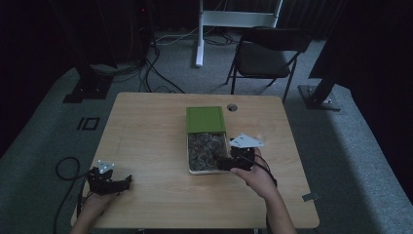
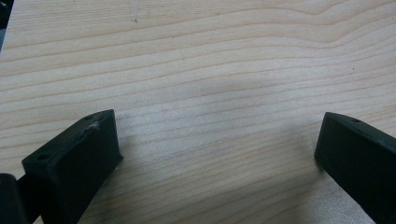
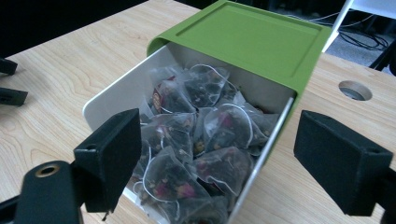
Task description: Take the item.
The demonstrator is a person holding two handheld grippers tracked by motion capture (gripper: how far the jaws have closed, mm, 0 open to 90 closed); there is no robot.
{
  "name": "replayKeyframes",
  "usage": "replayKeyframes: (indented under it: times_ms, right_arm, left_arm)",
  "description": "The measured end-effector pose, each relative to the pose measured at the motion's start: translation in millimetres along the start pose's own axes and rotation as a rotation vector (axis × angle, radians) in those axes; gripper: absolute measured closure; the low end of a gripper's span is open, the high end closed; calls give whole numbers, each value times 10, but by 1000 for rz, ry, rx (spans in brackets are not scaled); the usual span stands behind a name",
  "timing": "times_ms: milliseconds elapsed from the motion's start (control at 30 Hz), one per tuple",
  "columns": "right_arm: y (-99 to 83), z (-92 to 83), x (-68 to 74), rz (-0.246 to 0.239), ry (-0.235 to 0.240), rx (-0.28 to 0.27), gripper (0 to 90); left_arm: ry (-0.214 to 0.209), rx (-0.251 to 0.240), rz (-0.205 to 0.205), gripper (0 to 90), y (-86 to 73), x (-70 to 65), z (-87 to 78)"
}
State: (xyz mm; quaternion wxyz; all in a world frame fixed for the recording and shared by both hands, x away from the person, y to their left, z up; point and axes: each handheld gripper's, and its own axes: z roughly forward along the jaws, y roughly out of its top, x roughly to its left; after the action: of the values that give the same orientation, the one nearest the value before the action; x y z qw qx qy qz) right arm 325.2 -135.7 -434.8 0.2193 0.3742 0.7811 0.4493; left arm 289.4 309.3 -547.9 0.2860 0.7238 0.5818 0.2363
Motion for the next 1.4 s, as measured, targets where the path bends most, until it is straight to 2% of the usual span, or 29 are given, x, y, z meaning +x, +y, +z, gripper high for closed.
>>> replayKeyframes:
  times_ms: [900,1200,1233,1300,1333,1400]
  right_arm:
    - [-27,388,267,-10,79,45,160]
    - [-55,479,308,-11,84,62,184]
    - [-59,490,310,-11,82,63,208]
    - [-69,501,316,-26,63,63,242]
    - [-73,512,313,-27,37,62,286]
    - [-76,520,311,-18,36,63,296]
  left_arm:
    - [0,0,0,4,0,0,0]
    - [0,1,1,5,0,1,-1]
    - [0,1,1,4,0,1,-1]
    - [0,0,0,5,0,0,0]
    - [0,0,0,4,0,0,0]
    - [0,0,0,4,0,0,0]
